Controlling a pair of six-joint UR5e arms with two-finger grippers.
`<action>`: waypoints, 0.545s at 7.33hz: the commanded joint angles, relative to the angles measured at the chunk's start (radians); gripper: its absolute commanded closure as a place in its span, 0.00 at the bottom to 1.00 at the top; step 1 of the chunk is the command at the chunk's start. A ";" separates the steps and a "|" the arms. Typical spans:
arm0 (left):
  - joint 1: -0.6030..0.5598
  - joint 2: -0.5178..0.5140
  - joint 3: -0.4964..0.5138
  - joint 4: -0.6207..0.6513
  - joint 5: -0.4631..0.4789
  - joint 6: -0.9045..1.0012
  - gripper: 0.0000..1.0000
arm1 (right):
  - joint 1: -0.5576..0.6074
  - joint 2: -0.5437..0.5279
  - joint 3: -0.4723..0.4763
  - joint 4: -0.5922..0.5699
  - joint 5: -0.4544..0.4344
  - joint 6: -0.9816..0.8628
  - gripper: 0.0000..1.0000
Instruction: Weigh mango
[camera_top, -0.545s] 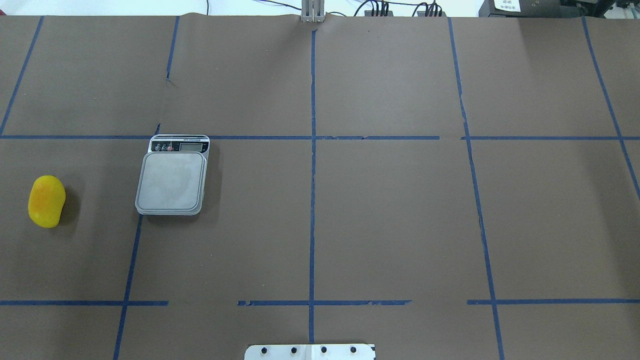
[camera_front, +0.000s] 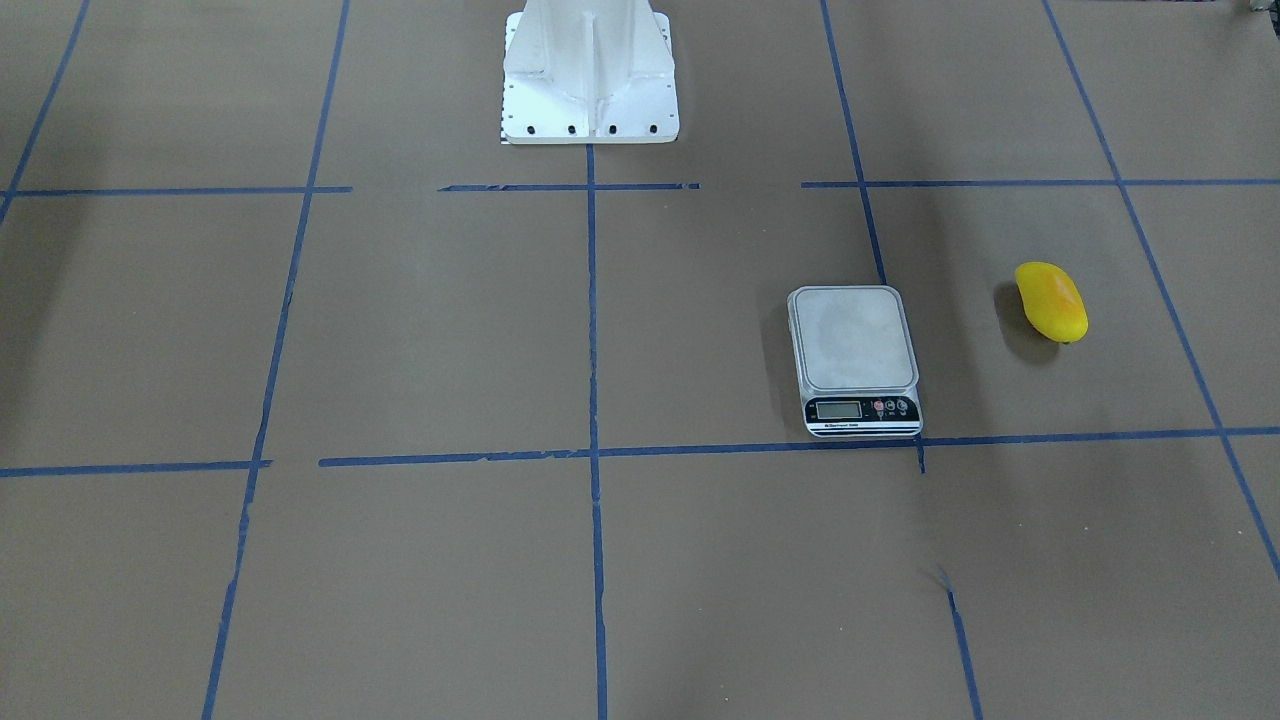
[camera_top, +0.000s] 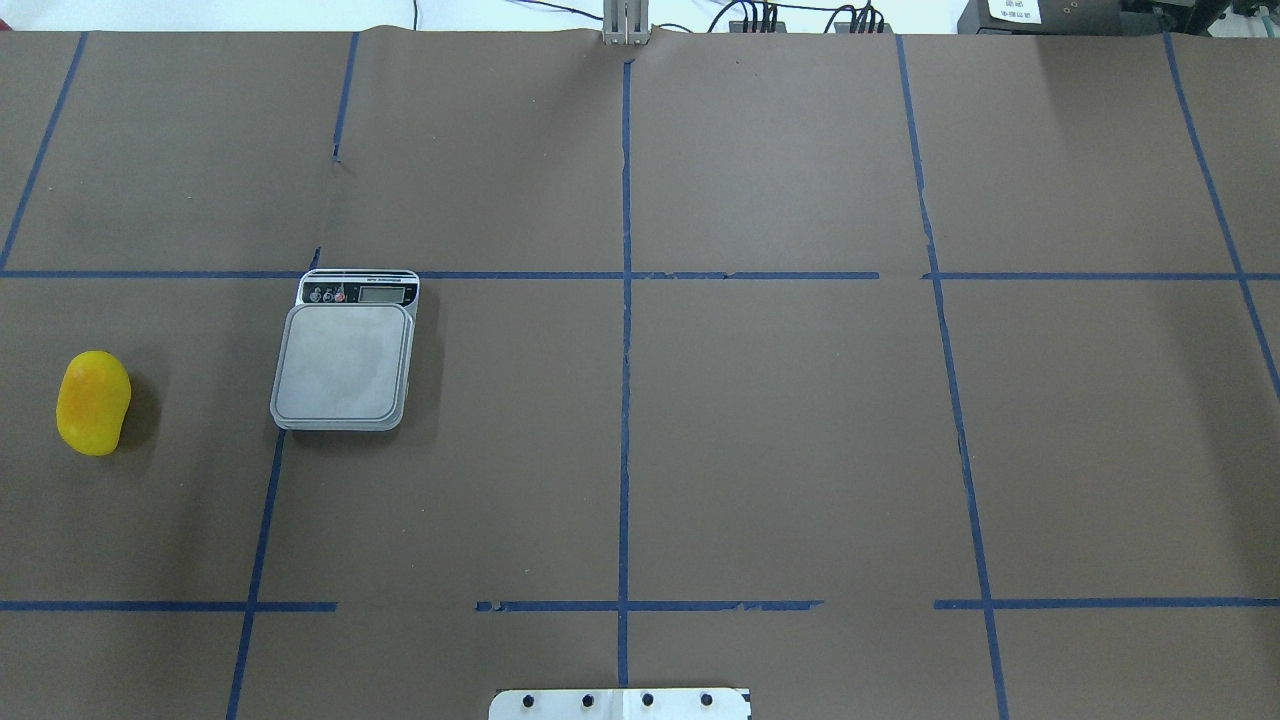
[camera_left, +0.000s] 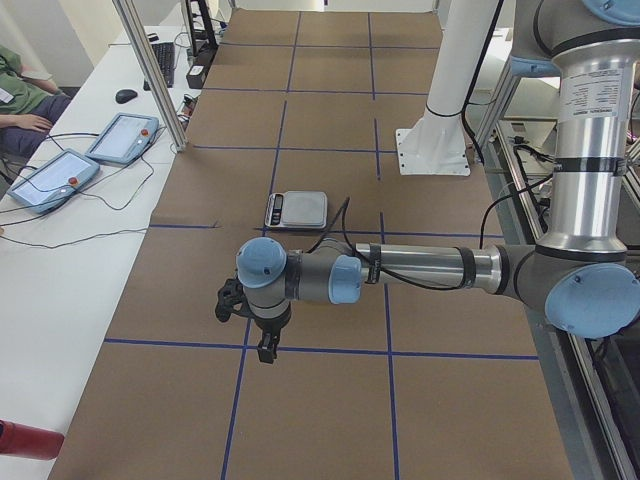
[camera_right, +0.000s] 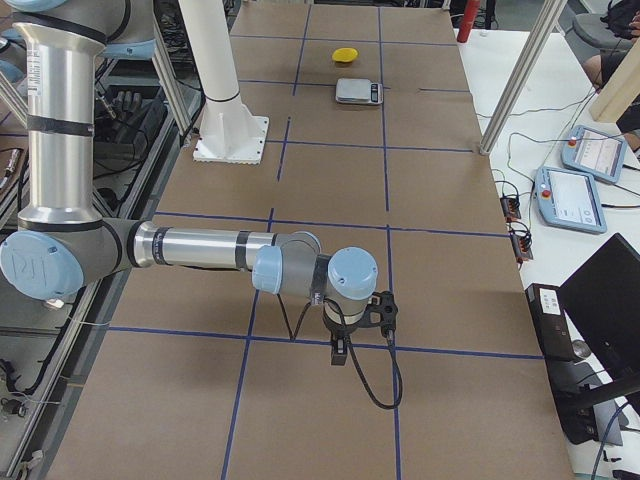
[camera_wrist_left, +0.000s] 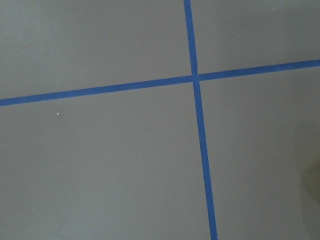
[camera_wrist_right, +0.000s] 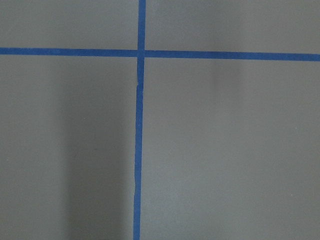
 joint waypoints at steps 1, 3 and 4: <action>0.112 -0.002 -0.048 -0.171 0.041 -0.338 0.00 | 0.000 0.000 0.000 0.000 0.000 0.000 0.00; 0.298 0.015 -0.046 -0.387 0.047 -0.690 0.00 | 0.000 -0.002 0.000 0.000 0.000 0.000 0.00; 0.361 0.013 -0.046 -0.412 0.058 -0.767 0.00 | 0.000 0.000 0.000 0.001 0.000 0.000 0.00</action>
